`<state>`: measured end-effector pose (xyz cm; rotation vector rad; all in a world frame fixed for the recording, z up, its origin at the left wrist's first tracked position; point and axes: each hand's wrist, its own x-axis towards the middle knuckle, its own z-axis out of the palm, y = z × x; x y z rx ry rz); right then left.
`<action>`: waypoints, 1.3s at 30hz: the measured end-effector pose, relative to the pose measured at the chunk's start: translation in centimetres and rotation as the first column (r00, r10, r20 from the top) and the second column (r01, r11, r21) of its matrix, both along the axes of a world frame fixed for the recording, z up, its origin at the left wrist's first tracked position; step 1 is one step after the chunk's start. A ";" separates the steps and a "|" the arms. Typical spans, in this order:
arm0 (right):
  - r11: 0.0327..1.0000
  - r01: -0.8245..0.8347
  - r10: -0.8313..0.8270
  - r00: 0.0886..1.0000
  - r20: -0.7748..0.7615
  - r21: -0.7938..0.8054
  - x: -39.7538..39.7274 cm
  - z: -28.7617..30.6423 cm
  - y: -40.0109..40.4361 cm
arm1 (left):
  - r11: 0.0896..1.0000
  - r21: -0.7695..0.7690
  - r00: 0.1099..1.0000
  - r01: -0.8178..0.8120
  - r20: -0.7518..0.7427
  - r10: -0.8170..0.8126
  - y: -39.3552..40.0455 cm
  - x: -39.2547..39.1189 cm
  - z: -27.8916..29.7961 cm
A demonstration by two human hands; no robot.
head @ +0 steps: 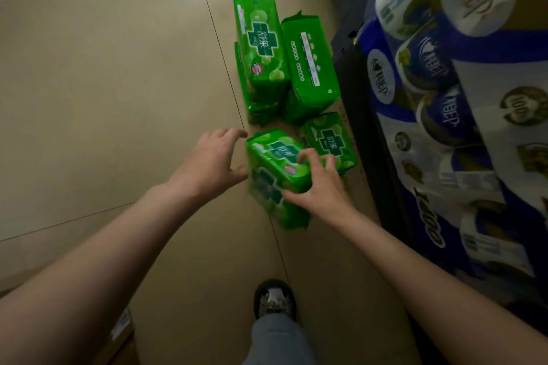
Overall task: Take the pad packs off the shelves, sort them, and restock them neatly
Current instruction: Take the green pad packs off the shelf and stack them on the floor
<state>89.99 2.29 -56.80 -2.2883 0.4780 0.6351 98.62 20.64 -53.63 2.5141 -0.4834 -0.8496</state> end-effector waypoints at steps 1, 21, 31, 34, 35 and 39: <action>0.995 0.085 -0.084 0.996 0.011 -0.057 -0.2 -1.0 -0.3 | 0.998 0.020 0.998 -0.054 -0.035 0.055 0.4 -0.4 -0.3; 0.971 -0.122 0.046 0.939 -0.340 -0.205 -0.8 3.2 -0.2 | 0.978 0.029 0.965 -0.206 -0.158 0.208 1.1 -5.6 5.0; 0.969 0.030 -0.008 0.996 0.092 -0.244 -15.5 28.5 -4.5 | 0.957 -0.255 0.990 -0.136 0.008 0.143 -4.0 -17.1 24.2; 0.942 0.019 0.049 0.980 0.193 -0.335 -23.4 37.5 -5.9 | 0.932 -0.361 0.987 0.013 0.155 0.047 -7.4 -23.4 30.8; 0.921 0.058 0.038 0.971 0.237 -0.385 -26.4 40.5 -6.6 | 0.921 -0.383 0.985 0.077 0.169 -0.012 -9.0 -25.4 32.9; 0.803 0.275 -0.053 0.917 0.396 -0.529 -39.4 49.4 -10.5 | 0.855 -0.346 0.921 0.386 0.202 -0.334 -15.2 -33.3 39.3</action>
